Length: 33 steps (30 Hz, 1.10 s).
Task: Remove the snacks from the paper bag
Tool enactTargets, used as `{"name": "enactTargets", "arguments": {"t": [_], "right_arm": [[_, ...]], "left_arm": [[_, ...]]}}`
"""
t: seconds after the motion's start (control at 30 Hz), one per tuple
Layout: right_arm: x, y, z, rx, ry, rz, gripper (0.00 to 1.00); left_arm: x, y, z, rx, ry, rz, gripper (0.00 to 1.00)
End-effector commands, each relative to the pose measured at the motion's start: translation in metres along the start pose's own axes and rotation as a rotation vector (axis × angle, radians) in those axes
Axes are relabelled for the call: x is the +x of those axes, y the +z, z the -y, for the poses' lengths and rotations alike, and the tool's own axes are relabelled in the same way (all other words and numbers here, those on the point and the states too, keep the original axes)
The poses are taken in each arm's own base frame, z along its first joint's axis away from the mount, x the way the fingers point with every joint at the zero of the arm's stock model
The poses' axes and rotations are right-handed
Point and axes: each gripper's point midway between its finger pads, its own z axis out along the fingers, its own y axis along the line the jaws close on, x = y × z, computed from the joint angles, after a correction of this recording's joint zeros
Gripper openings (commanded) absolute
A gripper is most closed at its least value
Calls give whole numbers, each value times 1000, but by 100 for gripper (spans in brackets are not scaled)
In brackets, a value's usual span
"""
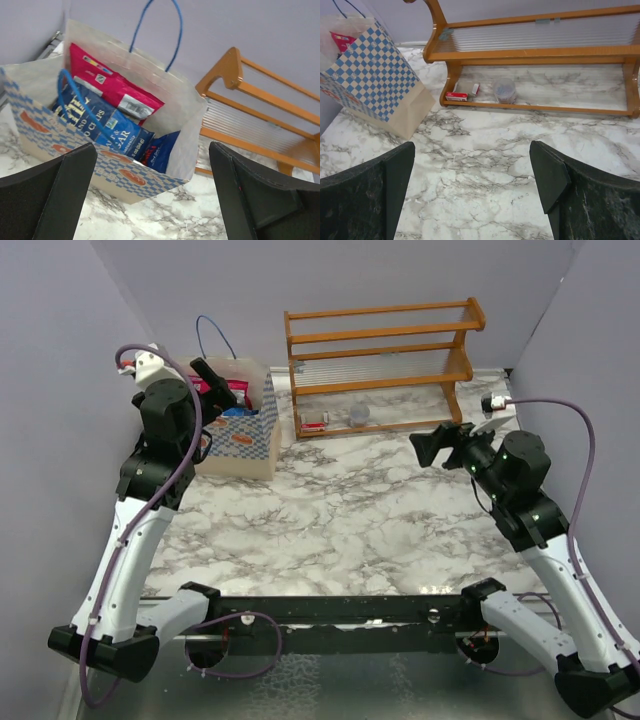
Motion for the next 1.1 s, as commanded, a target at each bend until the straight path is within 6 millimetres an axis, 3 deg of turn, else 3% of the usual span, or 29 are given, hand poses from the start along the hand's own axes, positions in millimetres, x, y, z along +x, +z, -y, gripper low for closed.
{"name": "enactTargets", "arguments": {"t": [0.0, 0.13, 0.27, 0.4, 0.53, 0.63, 0.77, 0.87, 0.97, 1.07], "right_arm": [[-17, -10, 1, 15, -35, 61, 99], [-11, -7, -3, -11, -30, 38, 99], [-6, -7, -16, -93, -34, 38, 99], [-6, -9, -18, -103, -38, 43, 99], [-7, -11, -16, -93, -41, 44, 99], [-6, -13, -15, -89, -43, 46, 99], [-6, -15, -14, -82, -41, 49, 99], [-5, -16, -15, -88, -40, 53, 99], [-5, -15, -16, -96, -41, 51, 99], [-6, -16, -15, -88, -38, 47, 99]], "left_arm": [[-2, -5, -33, -184, -49, 13, 98], [1, -5, -35, -173, -7, 13, 91], [-8, -3, -46, -268, 36, 14, 99], [-11, 14, -49, -338, 81, -32, 99], [-14, 35, -38, -324, 69, -56, 99], [-14, 47, -34, -339, 39, -71, 91], [-10, 46, -58, -476, -32, -55, 88], [-9, 58, -71, -486, -58, -42, 88], [-3, 72, -82, -490, -136, -84, 75], [-4, 75, -77, -443, -199, -73, 59]]}}
